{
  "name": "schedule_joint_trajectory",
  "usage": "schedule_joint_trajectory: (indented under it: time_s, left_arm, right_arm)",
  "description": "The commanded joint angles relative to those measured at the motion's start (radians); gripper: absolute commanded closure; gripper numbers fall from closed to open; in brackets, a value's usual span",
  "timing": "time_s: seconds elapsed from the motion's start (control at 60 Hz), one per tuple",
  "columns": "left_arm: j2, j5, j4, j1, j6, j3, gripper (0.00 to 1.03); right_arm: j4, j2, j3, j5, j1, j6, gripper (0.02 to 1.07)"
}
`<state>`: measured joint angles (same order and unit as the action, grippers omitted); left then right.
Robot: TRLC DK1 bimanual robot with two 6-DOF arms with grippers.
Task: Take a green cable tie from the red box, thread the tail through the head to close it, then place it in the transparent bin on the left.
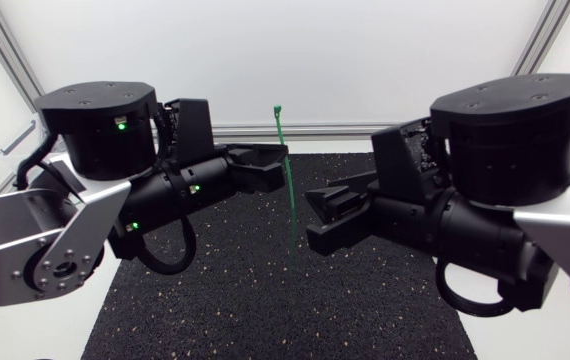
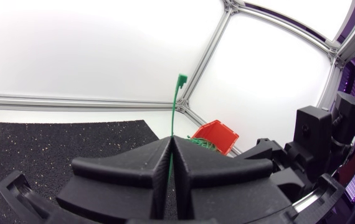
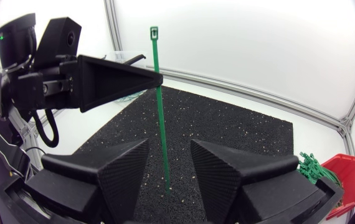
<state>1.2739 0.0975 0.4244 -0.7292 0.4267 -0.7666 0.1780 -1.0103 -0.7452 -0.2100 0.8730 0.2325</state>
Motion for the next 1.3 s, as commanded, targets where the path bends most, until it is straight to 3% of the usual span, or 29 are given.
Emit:
schedule_joint_trajectory:
  time_s: [0.0, 0.35, 0.683, 0.833, 0.917, 1.05, 1.183, 1.217, 1.283]
  left_arm:
    - [-0.011, -0.061, -0.007, -0.042, 0.034, -0.037, 0.99]
    - [-0.013, -0.196, -0.228, -0.127, 0.156, -0.142, 0.99]
    - [-0.010, -0.197, -0.308, -0.136, 0.205, -0.178, 0.99]
    - [-0.018, -0.197, -0.317, -0.142, 0.213, -0.175, 0.99]
    - [-0.018, -0.197, -0.317, -0.142, 0.215, -0.174, 0.99]
    - [-0.018, -0.194, -0.329, -0.142, 0.216, -0.177, 0.99]
    - [-0.010, -0.156, -0.337, -0.141, 0.211, -0.180, 0.99]
    - [-0.008, -0.147, -0.335, -0.141, 0.205, -0.178, 0.94]
    - [-0.007, -0.107, -0.332, -0.134, 0.182, -0.177, 0.70]
  right_arm:
    - [-0.025, -0.031, 0.033, -0.028, 0.026, -0.024, 0.55]
    - [-0.074, -0.054, 0.043, -0.097, 0.049, -0.048, 0.55]
    - [-0.101, -0.097, 0.041, -0.127, 0.066, -0.053, 0.56]
    - [-0.130, -0.113, 0.047, -0.163, 0.072, -0.068, 0.68]
    - [-0.146, -0.116, 0.053, -0.183, 0.078, -0.081, 0.85]
    - [-0.161, -0.122, 0.058, -0.197, 0.080, -0.101, 1.01]
    - [-0.160, -0.128, 0.060, -0.209, 0.080, -0.110, 1.01]
    - [-0.156, -0.129, 0.060, -0.209, 0.080, -0.110, 1.01]
    - [-0.149, -0.128, 0.058, -0.207, 0.080, -0.113, 1.01]
